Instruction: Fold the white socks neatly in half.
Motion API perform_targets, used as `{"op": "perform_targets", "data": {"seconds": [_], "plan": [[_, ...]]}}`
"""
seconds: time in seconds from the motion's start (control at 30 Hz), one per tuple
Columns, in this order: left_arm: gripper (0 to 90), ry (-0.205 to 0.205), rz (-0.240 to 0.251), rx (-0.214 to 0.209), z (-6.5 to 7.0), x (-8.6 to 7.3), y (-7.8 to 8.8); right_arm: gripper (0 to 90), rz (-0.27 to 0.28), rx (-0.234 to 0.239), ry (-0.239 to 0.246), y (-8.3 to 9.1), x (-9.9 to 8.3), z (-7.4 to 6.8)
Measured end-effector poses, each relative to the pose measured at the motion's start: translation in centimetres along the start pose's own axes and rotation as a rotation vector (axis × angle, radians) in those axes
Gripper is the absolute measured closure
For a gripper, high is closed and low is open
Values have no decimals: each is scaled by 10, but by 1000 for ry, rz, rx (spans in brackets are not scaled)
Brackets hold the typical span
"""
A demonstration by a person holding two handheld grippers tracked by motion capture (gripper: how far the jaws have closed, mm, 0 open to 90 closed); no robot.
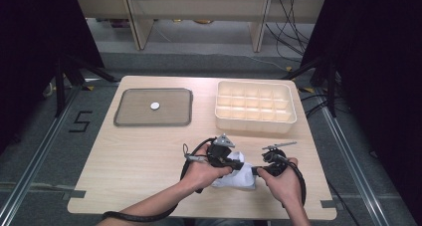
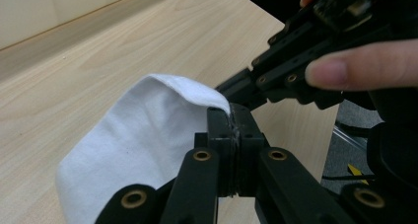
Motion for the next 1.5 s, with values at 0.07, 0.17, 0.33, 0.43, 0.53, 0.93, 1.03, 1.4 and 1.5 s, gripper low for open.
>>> {"op": "perform_targets", "data": {"seconds": [0.07,0.17,0.33,0.43,0.53,0.93,1.03,1.4,1.5], "plan": [[886,-1,-5,3,-1,-1,-1,803,30,-11,-16,5,3,2],[886,2,-6,0,0,-2,-2,742,12,-24,-15,8,1,8],[886,3,0,-10,3,-1,-2,791,-15,4,-5,-1,-3,5],[886,-2,4,-13,4,2,-1,870,-28,5,21,-5,-4,1],[886,-8,7,-15,7,4,0,881,-26,3,22,-7,-3,0],[883,-9,-69,-13,7,-15,-35,825,-6,23,-13,-7,-5,3],[883,-3,-81,-7,6,-20,-40,814,18,-7,-14,-3,-4,8],[874,-22,-124,6,3,-30,-53,711,100,86,-11,13,20,-9],[866,-23,-115,13,3,-31,-54,740,63,73,10,3,17,-7]]}}
Point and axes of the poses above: each handheld gripper's, and its own axes: y roughly backward along the jaws, x roughly out of its top, z roughly to its right, the point moved 8 cm from there along -y, roughly forward along the jaws, and after that the axes turned 9 degrees about y, right-handed, at the moved point
